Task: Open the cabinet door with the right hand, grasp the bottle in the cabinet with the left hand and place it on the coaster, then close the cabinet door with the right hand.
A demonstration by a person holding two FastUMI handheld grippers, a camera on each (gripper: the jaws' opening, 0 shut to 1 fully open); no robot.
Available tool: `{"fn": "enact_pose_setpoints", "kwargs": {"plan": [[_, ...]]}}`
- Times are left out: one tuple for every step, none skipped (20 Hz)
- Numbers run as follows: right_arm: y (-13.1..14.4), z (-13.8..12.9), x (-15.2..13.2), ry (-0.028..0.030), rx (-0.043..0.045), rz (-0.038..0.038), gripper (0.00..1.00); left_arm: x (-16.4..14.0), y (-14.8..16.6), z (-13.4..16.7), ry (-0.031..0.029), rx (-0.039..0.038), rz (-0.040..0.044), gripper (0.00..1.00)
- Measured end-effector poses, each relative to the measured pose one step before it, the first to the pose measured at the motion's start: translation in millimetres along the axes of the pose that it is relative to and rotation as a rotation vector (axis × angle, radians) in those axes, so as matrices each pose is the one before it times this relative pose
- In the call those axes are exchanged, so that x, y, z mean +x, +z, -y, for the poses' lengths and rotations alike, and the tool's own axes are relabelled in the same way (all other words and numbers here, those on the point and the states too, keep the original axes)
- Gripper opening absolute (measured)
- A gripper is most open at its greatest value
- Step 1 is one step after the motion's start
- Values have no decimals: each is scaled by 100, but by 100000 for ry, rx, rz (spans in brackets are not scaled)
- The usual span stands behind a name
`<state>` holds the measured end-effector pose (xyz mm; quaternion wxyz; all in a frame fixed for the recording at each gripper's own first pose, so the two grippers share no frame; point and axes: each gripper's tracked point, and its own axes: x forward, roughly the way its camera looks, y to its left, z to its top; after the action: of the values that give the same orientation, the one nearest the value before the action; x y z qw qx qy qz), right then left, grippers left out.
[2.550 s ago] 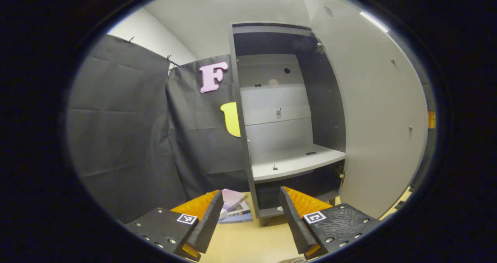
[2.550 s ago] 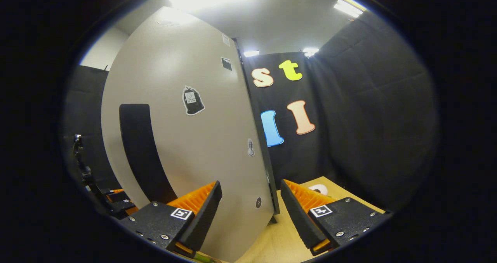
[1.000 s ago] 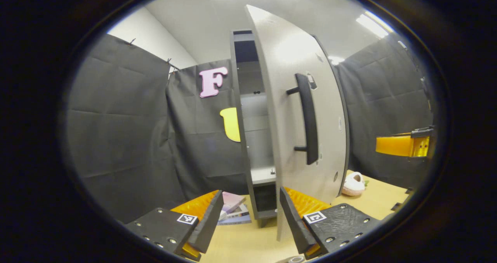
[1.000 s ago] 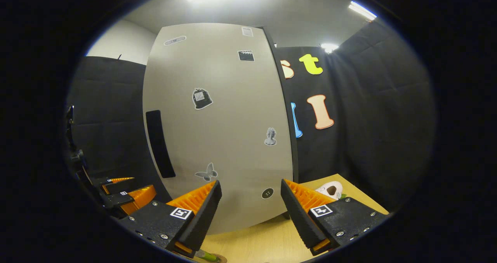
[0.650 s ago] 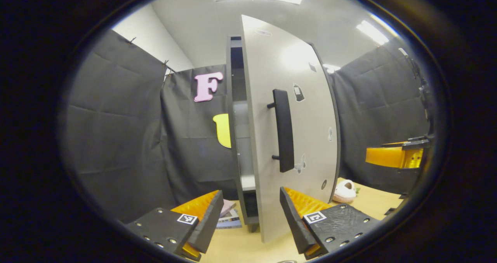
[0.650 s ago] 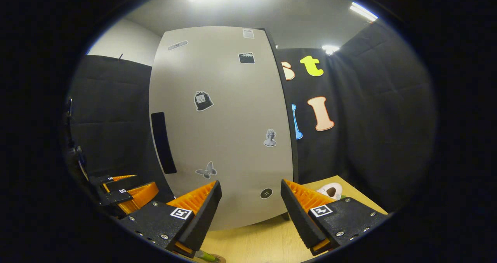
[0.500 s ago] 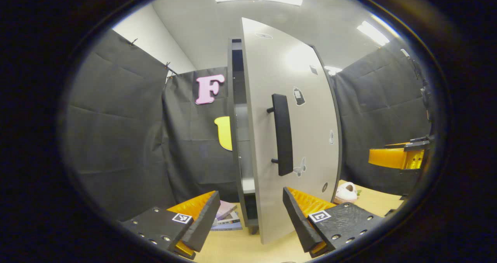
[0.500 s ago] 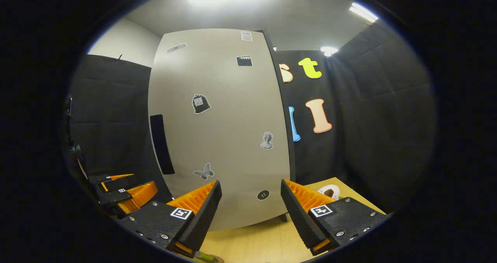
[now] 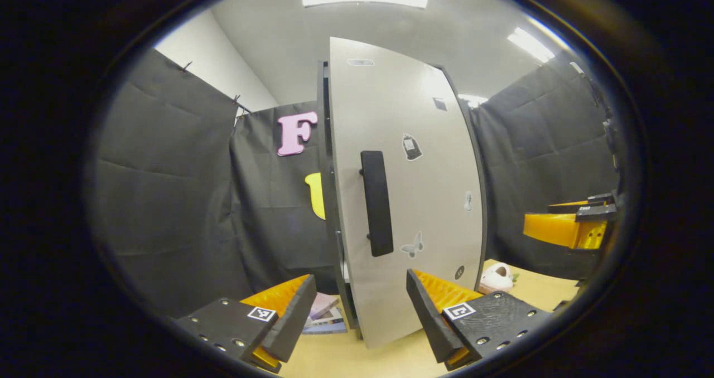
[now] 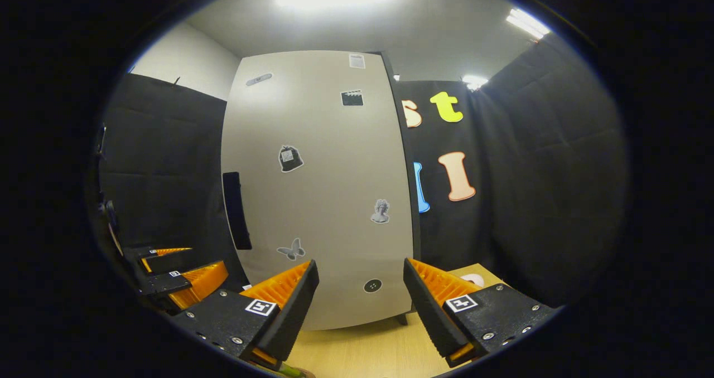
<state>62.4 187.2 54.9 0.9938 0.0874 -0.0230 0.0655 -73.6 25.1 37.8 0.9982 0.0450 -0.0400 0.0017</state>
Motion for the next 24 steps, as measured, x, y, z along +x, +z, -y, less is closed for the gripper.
{"fn": "enact_pose_setpoints", "kwargs": {"plan": [[106, -173, 249, 154, -998, 1227, 94, 181, 56, 67, 599, -503, -26, 92], [252, 54, -40, -333, -1130, 1360, 94, 96, 238, 269, 34, -1050, 417, 92], [25, -200, 39, 292, -734, 866, 94, 243, 122, 353, -227, -1060, -72, 96], [-129, -320, -128, 487, -208, 145, 94, 11, -17, 124, 565, -321, -545, 89], [-238, -160, -129, 93, -168, 196, 94, -138, -200, 183, 110, 133, -1079, 89], [-45, -80, -289, -187, -372, -287, 94, -191, -88, 246, 110, 288, -720, 93], [-320, -190, -121, 250, -227, -542, 94, -278, 311, 322, -322, -351, 403, 89], [-205, -164, -262, 459, 155, -354, 94, -330, 278, 277, -452, -698, 852, 89], [-206, -67, -21, -36, 5, -368, 94, -135, 197, 128, -435, -889, 898, 89], [-187, 64, -160, -116, 354, -454, 94, 37, -267, 177, -782, -728, -1028, 93], [-56, 78, 31, -226, 760, 109, 94, 44, -637, -203, 206, -673, -1900, 92], [-77, 93, -47, -217, 1022, 328, 94, 6, -638, -364, 310, -1288, -1743, 96], [-216, 102, 240, -144, 1255, 260, 94, 106, -494, -502, 523, -1719, -1453, 96], [-415, 56, 65, -173, 781, -1081, 94, -181, -270, -860, 2016, -1710, -1000, 93], [-731, -122, 102, 319, 152, -2301, 94, -51, -348, -1050, 2131, -1225, -1031, 93], [-473, -242, -17, 628, -306, -1739, 94, -32, -268, -704, 1349, -650, -670, 89], [-224, -178, 99, 361, -222, -1029, 94, 7, -503, -606, 896, -1297, -1553, 96], [-198, -253, 64, 183, -194, -793, 94, 18, -381, -579, 369, -1901, -1141, 93], [-224, -315, 118, 176, 92, -777, 94, -28, -229, -571, 774, -1608, -668, 96], [18, -291, 42, 285, 512, -407, 94, -117, -88, -526, 962, -153, -745, 96], [161, -144, 76, -285, 769, 159, 94, -94, 150, -425, 899, 1207, 176, 96], [303, -124, 6, -344, 605, 656, 94, -96, 317, -102, 6, 1789, 692, 93], [331, -164, 96, -375, 431, 802, 94, 19, 420, 238, -103, 1981, 808, 93], [194, -118, 46, -283, -21, 535, 94, 27, 392, 22, 59, 1584, 735, 93]]}}
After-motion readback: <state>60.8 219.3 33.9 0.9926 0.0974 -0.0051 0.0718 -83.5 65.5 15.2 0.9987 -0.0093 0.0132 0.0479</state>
